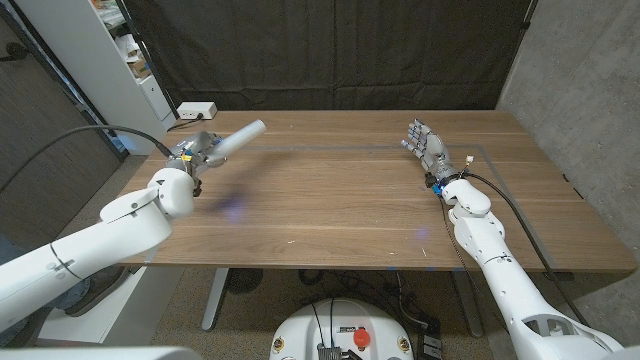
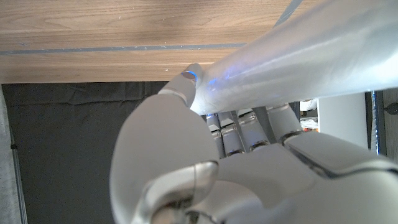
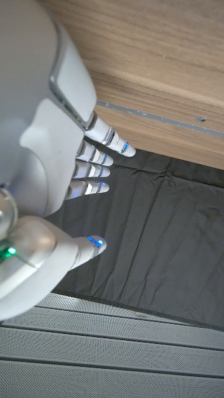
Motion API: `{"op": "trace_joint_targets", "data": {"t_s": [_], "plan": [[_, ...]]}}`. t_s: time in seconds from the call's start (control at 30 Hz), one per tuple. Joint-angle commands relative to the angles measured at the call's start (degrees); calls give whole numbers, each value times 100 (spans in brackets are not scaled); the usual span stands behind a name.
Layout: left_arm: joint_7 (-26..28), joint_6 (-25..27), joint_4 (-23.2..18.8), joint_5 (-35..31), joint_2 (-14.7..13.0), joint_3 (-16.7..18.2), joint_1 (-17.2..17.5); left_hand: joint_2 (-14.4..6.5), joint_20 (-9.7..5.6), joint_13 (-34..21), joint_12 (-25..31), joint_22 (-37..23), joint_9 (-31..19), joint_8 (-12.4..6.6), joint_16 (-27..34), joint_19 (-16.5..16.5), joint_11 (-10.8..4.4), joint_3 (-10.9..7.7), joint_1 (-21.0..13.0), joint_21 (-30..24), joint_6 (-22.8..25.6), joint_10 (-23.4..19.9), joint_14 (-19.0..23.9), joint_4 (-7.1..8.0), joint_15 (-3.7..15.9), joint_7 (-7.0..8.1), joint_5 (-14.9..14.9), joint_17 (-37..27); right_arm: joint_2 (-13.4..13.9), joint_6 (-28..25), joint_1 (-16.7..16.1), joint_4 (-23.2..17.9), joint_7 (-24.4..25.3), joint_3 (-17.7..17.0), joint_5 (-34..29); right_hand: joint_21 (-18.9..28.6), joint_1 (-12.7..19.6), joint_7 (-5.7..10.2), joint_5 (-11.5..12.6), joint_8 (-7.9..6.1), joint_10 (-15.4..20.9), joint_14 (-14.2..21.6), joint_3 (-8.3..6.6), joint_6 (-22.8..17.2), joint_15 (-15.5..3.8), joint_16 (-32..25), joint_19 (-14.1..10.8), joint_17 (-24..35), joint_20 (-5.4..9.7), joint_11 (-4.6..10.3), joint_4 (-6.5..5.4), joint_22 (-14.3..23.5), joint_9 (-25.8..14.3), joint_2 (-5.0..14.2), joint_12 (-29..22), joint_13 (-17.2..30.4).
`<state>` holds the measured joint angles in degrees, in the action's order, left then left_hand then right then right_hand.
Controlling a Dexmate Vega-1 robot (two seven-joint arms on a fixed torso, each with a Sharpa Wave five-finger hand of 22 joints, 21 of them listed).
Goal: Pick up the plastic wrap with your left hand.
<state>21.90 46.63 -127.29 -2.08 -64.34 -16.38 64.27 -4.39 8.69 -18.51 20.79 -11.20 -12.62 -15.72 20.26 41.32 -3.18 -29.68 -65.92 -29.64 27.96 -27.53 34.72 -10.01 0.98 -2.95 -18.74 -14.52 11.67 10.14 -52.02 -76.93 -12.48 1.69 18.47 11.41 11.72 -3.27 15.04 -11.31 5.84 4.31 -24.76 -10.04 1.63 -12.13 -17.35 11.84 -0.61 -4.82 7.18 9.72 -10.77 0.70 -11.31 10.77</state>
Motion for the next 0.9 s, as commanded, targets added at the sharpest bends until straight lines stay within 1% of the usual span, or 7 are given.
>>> {"op": "trace_joint_targets", "data": {"t_s": [0.03,0.27,0.63,0.67,0.7,0.73,0.9], "plan": [[-70,-34,-99,-55,-67,87,10,-76,-5,-17,42,-19,-20,-15,1,-41,-75,-25,-24,-45,82,-97,10,50,29,43,-246,-19,32,-21,17,-14,-14,2,1,-26,32,-11,28,-8,42,50,-13,-64,-29,12,-68,32,12,17,16,16,-24,62,-10,32],[-126,4,-111,-48,-26,78,-31,-82,-9,-29,42,-19,-20,-12,-5,-55,-66,-22,-22,-55,94,-110,16,54,30,48,-259,-22,42,-28,16,-30,-25,-10,12,-26,31,-15,28,-10,43,51,-12,-69,-21,12,-70,32,9,22,16,16,-24,62,-10,32],[-161,-74,-69,-37,-15,93,-22,-85,-6,-44,48,-20,-19,-14,-3,-57,-96,-11,-25,-72,120,-140,26,53,37,48,-271,-31,47,-59,20,-46,-21,-5,1,-27,30,-9,27,-7,39,55,-11,-65,-30,12,-70,32,10,15,16,16,-24,63,-7,32],[-161,-70,-69,-46,-18,86,-25,-85,-7,-46,48,-20,-19,-11,-7,-64,-85,-15,-31,-73,118,-144,28,49,35,52,-275,-29,48,-60,22,-48,-23,-4,0,-27,29,-10,27,-8,40,55,-11,-67,-32,12,-69,32,12,18,16,16,-24,62,-7,32],[-162,-74,-63,-41,-14,91,-23,-84,-5,-52,40,-20,-19,-10,-7,-59,35,-10,-33,-83,124,-129,31,47,34,51,-279,-32,46,-66,22,-53,-18,-4,0,-27,30,-12,26,-9,40,55,-11,-70,-29,12,-69,32,11,17,16,16,-24,62,-7,32],[-162,-95,-48,-25,-3,104,-13,-85,-4,-54,38,-20,-19,-9,-11,-60,62,-12,-32,-86,127,-126,31,49,32,54,-283,-30,48,-73,21,-59,-15,0,-6,-27,30,-14,26,-9,37,52,-11,-71,-30,13,-70,32,10,18,16,16,-24,63,-6,32],[-181,-131,8,-1,-19,137,15,-89,-5,-59,35,-20,-19,-10,-10,-66,72,-11,-33,-90,136,-125,37,50,24,61,-287,-33,34,-101,0,-100,24,10,-21,-27,31,-14,27,-10,39,52,-12,-76,-28,13,-69,32,8,25,16,16,-24,65,-6,32]]}}
